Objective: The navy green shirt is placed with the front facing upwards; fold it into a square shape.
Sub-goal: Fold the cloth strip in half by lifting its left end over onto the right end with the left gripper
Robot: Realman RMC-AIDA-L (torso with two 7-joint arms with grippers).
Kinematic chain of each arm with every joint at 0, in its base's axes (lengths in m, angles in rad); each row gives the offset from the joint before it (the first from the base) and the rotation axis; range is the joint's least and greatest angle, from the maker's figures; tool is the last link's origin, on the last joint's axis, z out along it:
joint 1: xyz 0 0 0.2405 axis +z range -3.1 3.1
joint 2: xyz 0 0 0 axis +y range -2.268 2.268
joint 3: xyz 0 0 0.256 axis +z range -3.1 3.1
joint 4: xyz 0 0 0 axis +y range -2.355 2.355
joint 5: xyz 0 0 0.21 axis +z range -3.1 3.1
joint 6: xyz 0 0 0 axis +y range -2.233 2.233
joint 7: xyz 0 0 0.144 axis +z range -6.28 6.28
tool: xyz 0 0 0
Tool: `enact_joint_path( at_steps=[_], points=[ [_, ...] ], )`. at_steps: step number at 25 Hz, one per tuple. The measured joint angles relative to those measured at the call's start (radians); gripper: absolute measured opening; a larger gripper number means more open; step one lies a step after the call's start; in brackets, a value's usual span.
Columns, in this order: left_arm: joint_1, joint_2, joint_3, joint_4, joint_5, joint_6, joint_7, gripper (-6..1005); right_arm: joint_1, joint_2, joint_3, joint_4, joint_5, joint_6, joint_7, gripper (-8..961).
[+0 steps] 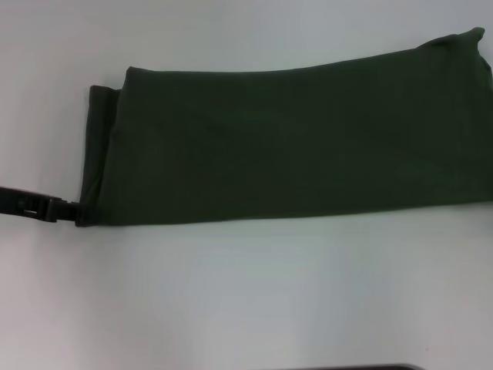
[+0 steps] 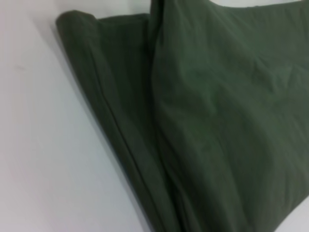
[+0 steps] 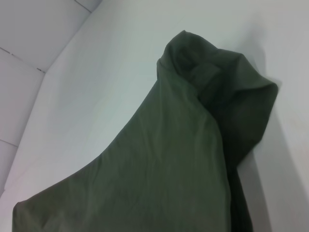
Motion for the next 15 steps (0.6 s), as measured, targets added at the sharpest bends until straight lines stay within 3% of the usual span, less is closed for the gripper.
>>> enact_joint_path(
  at_steps=[15],
  points=[
    [-0.005,-0.003,0.002,-0.003,0.010,-0.013,-0.005,34,0.000,-0.002,0.001,0.000,0.004,0.003,0.000,10]
  ],
)
